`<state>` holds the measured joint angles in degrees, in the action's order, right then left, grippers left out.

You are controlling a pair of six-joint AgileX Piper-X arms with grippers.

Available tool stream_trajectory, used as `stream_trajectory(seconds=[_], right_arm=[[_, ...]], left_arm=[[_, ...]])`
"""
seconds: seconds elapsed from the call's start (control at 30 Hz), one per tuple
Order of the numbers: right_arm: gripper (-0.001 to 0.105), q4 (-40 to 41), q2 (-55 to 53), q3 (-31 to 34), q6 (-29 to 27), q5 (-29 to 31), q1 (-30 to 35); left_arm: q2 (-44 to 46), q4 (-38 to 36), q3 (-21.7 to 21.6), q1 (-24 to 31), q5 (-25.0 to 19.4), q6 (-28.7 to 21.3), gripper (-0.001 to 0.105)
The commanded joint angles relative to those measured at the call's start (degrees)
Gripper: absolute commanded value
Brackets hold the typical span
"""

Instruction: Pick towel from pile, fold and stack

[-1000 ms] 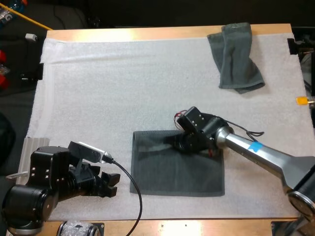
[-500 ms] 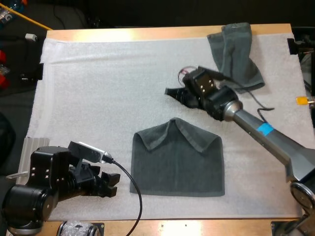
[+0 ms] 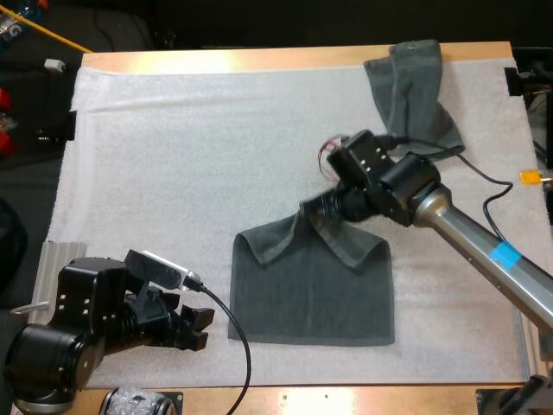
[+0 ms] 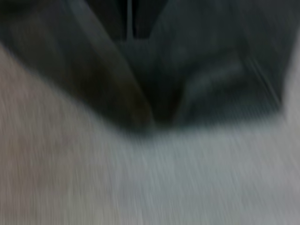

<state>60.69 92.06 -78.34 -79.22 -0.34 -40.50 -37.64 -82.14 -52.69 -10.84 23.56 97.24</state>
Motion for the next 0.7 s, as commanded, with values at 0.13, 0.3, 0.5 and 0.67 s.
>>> stream_trajectory(seconds=[0.13, 0.3, 0.5, 0.67], right_arm=[[0.0, 10.3, -0.4, 2.1, -3.6, -0.3, -2.2], [0.0, 7.4, -0.3, 10.5, -3.8, -0.3, -2.4], [0.0, -4.5, 0.2, 19.1, -3.8, -0.3, -2.3], [0.0, -10.3, 3.4, 20.4, -3.0, -0.3, -2.3]], left_arm=[[0.3, -0.1, -0.3, -0.3, -0.3, 0.2, 0.059], [0.3, -0.1, -0.3, -0.3, -0.3, 0.2, 0.059], [0.3, -0.1, -0.3, -0.3, -0.3, 0.2, 0.059], [0.3, -0.1, -0.3, -0.3, -0.3, 0.2, 0.059]])
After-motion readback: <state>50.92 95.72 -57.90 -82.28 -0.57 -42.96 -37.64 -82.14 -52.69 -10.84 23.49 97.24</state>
